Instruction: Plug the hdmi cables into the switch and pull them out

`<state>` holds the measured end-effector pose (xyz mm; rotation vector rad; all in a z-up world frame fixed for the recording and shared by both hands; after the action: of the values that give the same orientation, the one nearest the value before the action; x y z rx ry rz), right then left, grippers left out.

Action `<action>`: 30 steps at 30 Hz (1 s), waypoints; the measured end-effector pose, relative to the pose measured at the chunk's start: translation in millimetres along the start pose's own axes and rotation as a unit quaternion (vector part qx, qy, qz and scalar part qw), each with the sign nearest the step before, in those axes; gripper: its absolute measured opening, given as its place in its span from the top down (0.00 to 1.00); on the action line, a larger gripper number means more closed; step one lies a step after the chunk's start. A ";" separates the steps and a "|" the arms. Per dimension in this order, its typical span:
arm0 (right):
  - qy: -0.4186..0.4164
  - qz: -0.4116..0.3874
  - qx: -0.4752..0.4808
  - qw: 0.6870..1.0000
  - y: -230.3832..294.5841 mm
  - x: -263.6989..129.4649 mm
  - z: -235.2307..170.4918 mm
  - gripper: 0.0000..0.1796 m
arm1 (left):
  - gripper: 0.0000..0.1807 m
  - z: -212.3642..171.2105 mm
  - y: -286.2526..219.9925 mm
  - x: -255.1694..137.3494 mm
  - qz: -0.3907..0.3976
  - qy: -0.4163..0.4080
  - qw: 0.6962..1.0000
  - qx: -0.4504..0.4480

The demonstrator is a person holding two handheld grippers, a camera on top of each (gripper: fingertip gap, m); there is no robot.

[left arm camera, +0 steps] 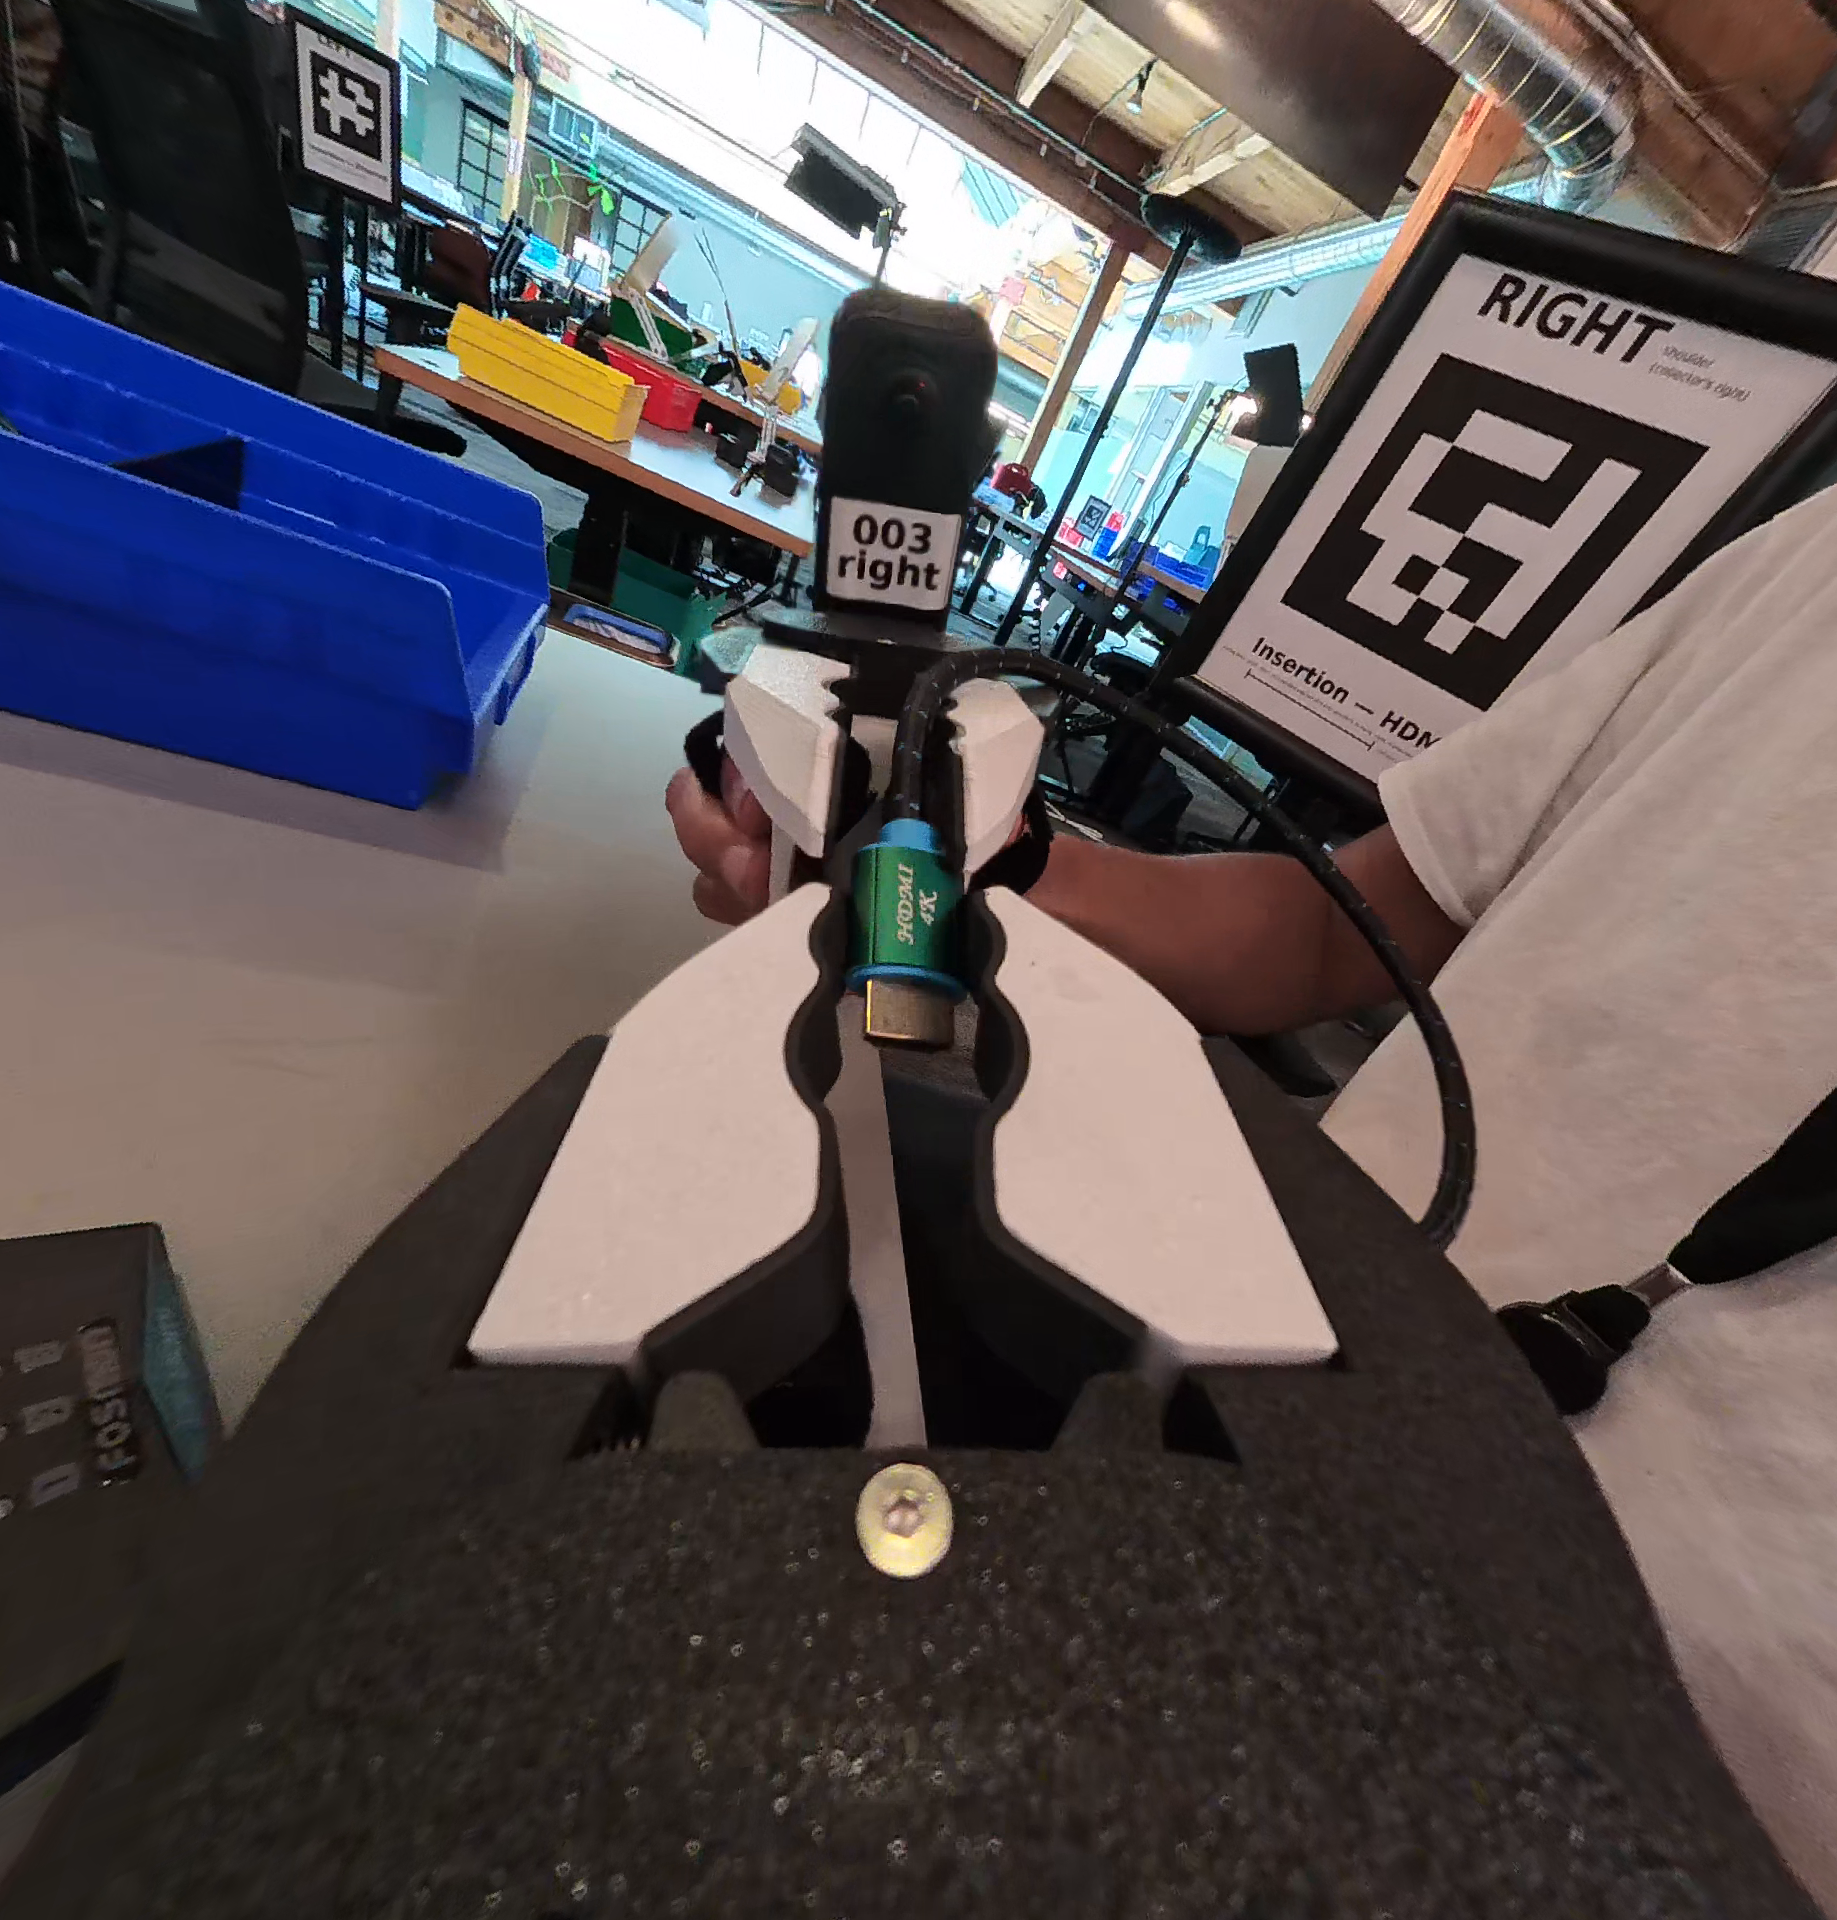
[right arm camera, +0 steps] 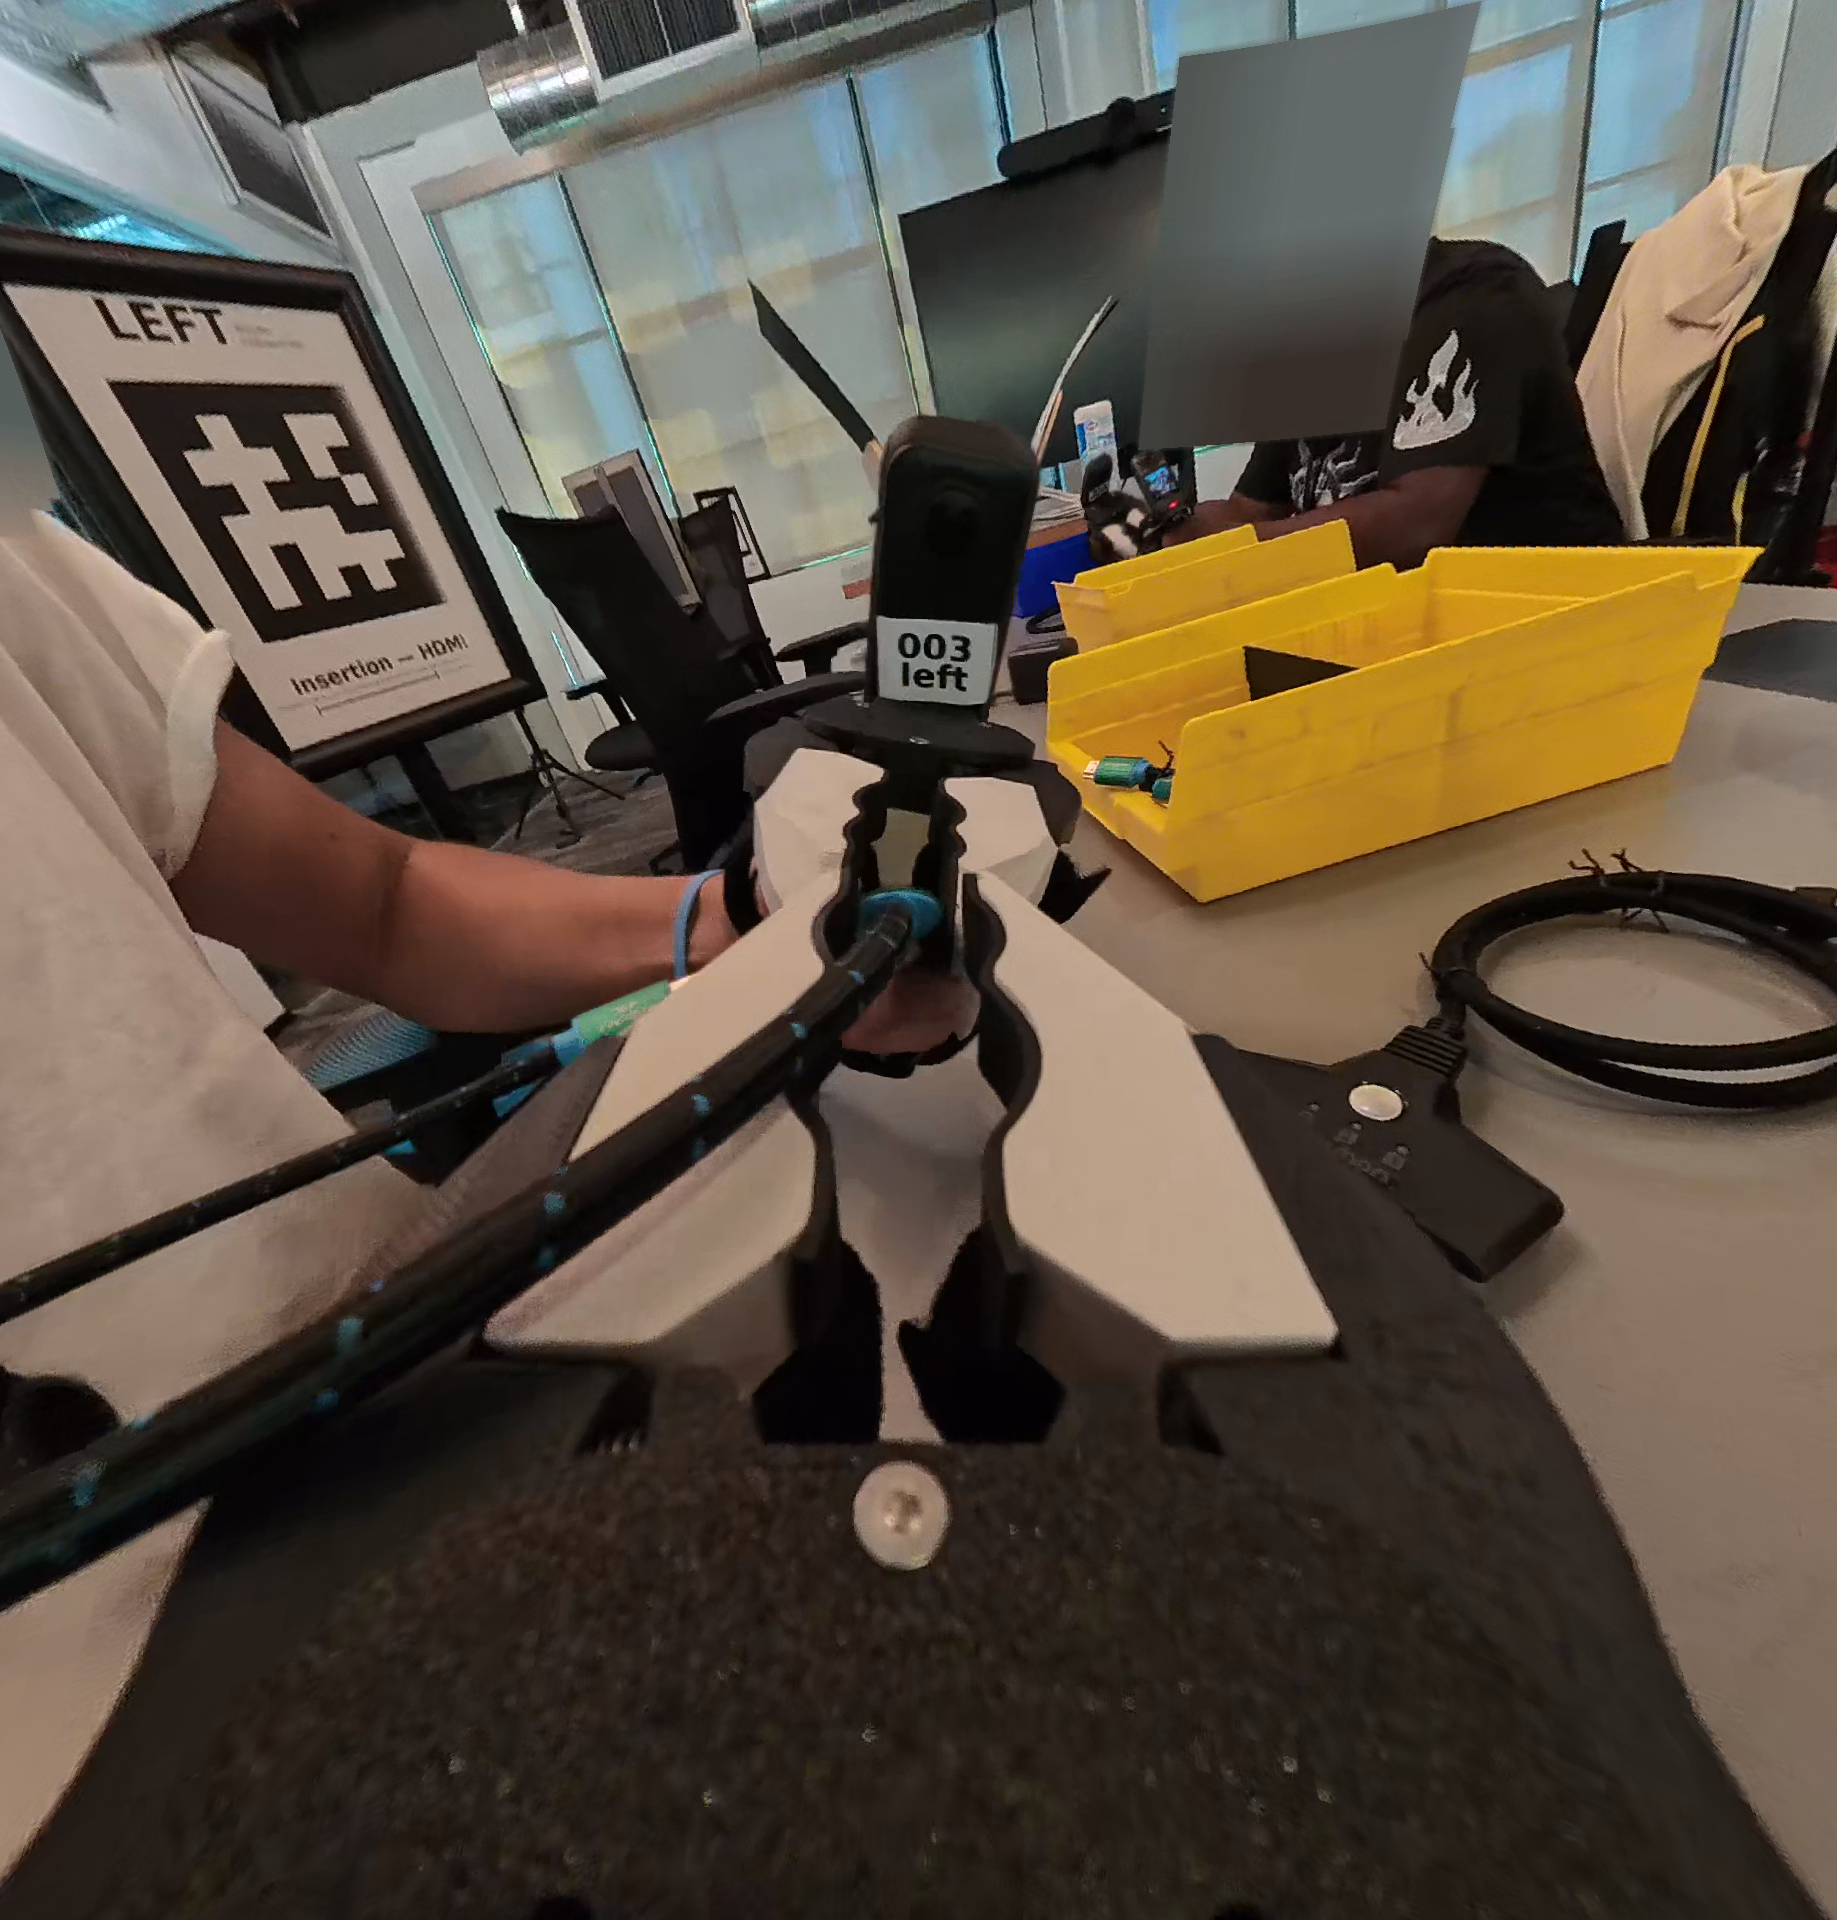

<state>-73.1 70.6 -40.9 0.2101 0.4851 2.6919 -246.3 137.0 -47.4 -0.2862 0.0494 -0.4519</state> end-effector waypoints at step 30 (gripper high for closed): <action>-0.047 -0.172 -0.017 0.984 -22.6 -50.1 12.2 0.95 | 0.58 -44.0 49.7 -52.4 0.336 0.310 0.887 0.069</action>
<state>-16.8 73.4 -41.6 0.2199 0.4049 2.3394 -277.2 191.2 -104.5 0.0375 0.7216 0.1637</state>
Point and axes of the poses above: each gripper's, where its closed fingertips meet, x out along the fingers, z out of its top, y = z × x across the jaws, the point moved 10 cm from there along -x, back along the fingers, and after that the axes turned 7 degrees about x, right-handed, at the moved point
